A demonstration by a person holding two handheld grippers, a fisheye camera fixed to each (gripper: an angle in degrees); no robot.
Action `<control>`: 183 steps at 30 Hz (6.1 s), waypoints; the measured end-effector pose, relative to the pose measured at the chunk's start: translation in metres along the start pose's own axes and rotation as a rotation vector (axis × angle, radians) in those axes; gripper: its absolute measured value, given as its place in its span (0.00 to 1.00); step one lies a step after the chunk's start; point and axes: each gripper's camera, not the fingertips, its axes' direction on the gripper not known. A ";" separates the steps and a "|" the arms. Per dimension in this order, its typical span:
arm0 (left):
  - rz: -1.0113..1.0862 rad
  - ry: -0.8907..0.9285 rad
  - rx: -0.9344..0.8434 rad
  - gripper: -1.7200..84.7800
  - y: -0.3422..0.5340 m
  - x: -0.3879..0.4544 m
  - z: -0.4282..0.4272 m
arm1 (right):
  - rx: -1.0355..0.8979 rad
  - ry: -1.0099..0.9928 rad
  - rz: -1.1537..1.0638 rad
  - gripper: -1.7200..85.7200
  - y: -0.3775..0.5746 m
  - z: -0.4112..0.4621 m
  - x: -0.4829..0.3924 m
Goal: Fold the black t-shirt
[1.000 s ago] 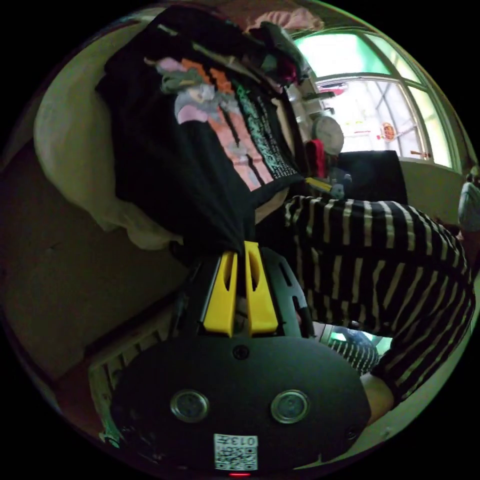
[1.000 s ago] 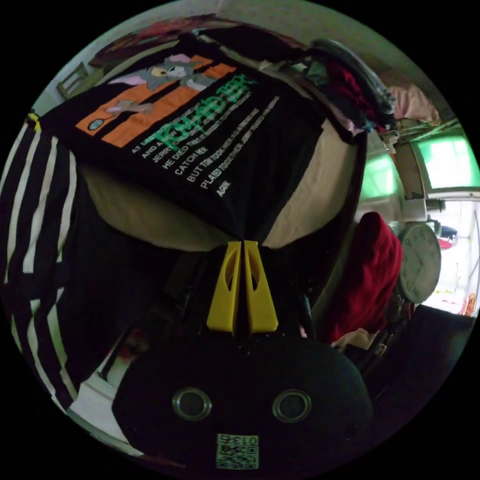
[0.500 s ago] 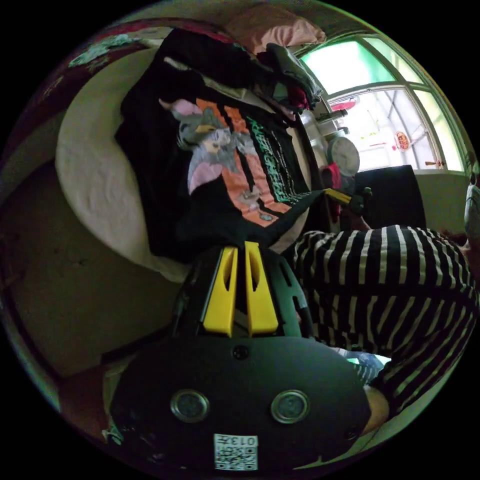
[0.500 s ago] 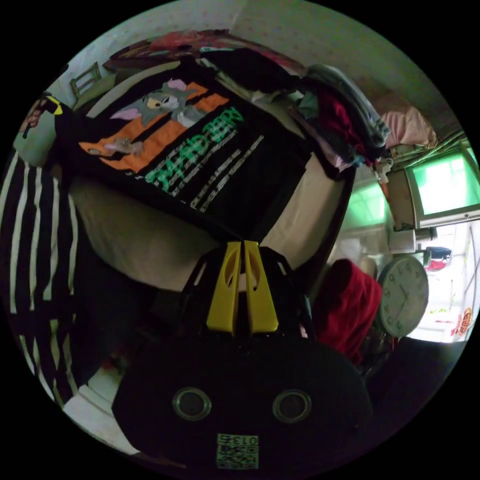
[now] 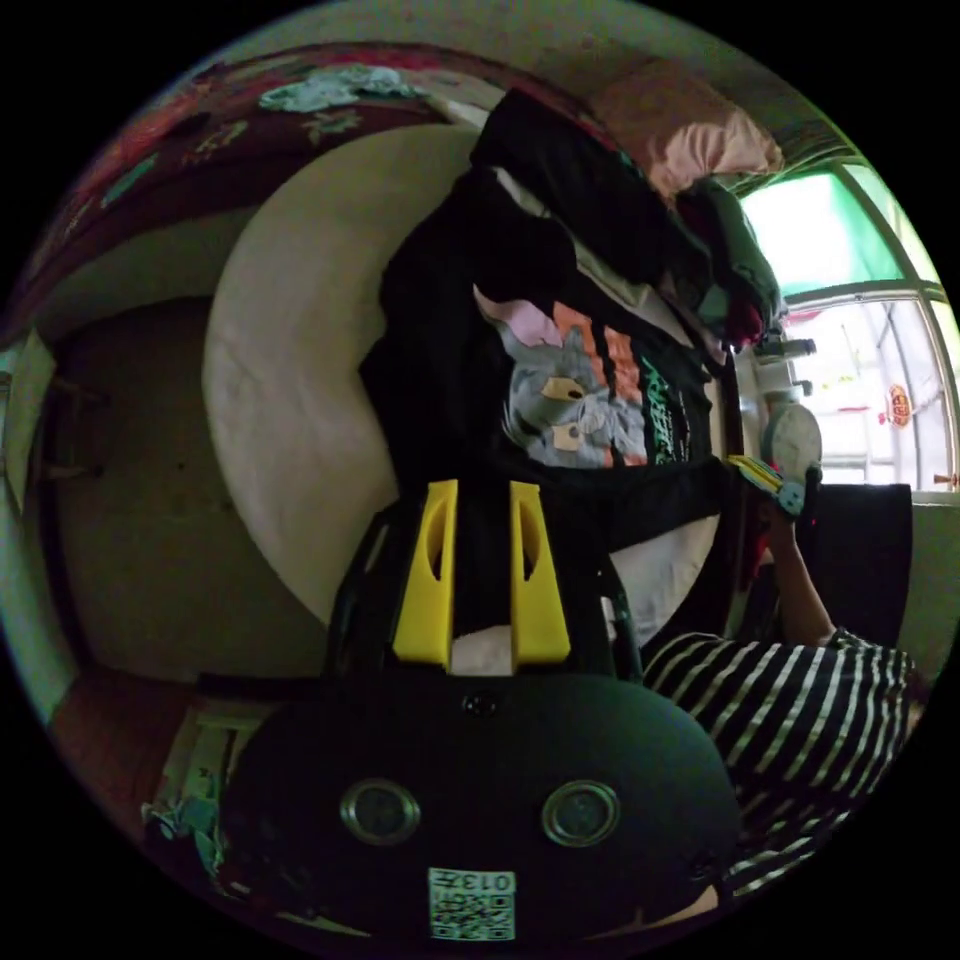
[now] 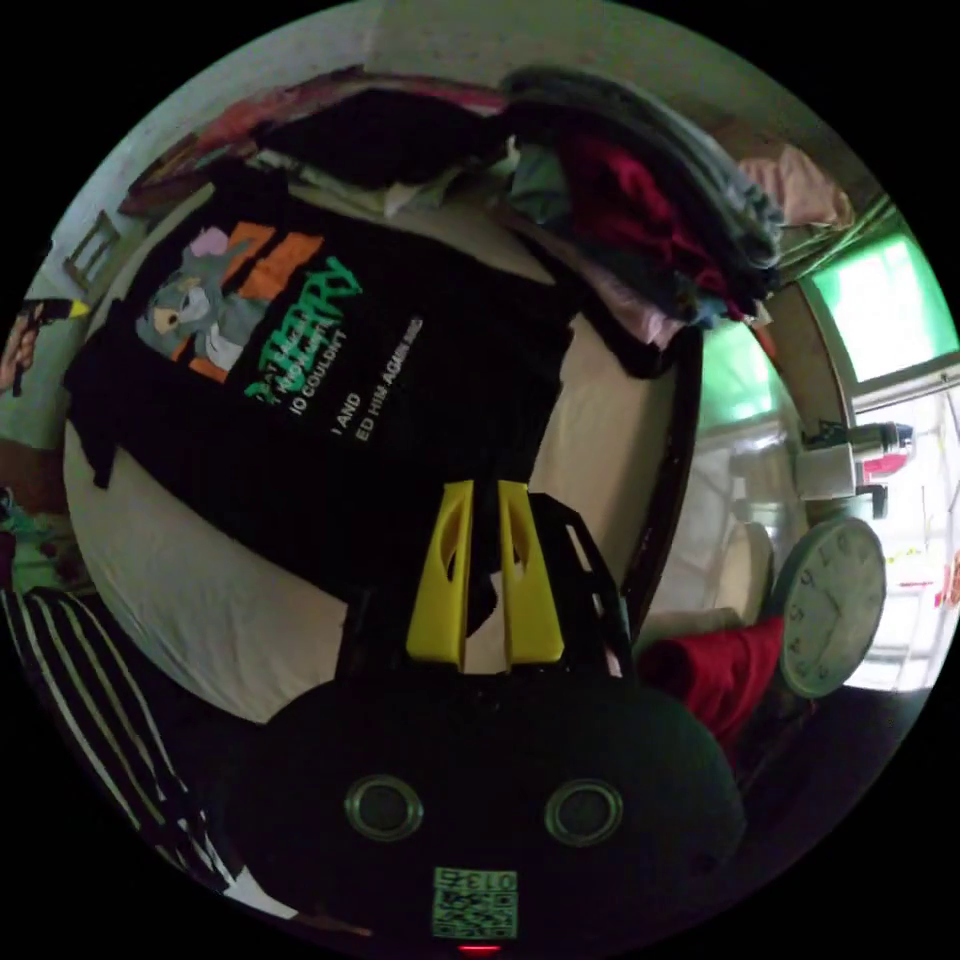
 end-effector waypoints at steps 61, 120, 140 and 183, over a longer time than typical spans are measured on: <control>0.203 -0.482 -0.106 0.04 0.073 0.139 0.084 | -0.040 -0.368 0.543 0.11 0.114 0.141 0.246; 0.347 -0.599 -0.137 0.02 0.068 0.184 0.139 | -0.057 -0.158 0.011 0.02 -0.042 0.110 0.154; 0.090 -0.565 0.010 0.02 0.086 0.171 0.078 | 0.016 -0.239 -0.146 0.03 -0.106 0.055 0.105; 0.536 -0.465 0.061 0.10 -0.038 0.189 0.055 | -0.047 -0.600 -0.090 0.14 -0.406 0.018 -0.134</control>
